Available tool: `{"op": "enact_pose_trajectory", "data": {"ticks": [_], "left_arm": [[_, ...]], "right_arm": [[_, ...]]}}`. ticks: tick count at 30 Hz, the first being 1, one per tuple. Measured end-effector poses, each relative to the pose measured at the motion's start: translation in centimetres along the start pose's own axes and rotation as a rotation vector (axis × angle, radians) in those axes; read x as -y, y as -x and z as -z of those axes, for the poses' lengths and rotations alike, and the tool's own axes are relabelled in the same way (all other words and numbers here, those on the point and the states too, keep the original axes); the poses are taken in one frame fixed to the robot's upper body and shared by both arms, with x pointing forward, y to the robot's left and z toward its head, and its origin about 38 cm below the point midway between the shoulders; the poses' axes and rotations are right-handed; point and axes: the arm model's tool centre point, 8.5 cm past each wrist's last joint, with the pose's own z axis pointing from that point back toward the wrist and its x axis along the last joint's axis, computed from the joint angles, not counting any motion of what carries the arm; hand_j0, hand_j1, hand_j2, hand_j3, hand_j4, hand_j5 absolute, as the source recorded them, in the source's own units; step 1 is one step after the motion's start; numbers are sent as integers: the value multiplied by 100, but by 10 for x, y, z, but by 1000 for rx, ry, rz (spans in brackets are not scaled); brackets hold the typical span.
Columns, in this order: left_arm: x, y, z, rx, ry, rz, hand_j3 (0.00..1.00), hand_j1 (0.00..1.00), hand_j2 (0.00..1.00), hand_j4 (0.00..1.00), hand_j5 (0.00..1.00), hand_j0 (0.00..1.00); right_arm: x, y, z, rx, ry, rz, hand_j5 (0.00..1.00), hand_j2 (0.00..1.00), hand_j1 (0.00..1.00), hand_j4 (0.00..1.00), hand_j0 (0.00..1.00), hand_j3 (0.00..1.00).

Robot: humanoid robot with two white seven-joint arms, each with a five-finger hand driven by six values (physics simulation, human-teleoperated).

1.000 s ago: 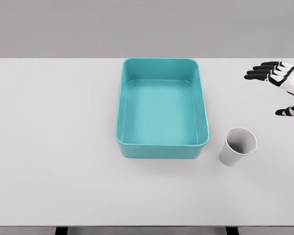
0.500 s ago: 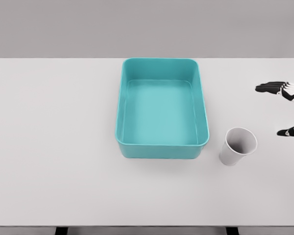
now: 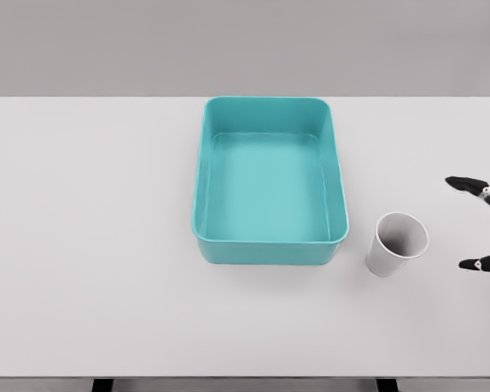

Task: Put the paper cup into the basket with your right arm

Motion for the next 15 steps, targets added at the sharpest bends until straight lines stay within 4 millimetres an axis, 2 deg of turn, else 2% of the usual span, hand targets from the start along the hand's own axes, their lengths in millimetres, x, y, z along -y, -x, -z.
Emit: {"op": "enact_pose_trajectory", "data": {"ticks": [6, 15], "left_arm": [[0, -1, 0, 2, 0, 0, 100, 100, 100, 100, 100, 100], [0, 0, 0, 0, 0, 0, 100, 100, 100, 100, 100, 100]], "right_arm": [[-20, 27, -7, -25, 129, 179, 100, 100, 100, 100, 100, 100], [-57, 53, -5, -92, 115, 311, 100, 100, 100, 100, 100, 100]]}}
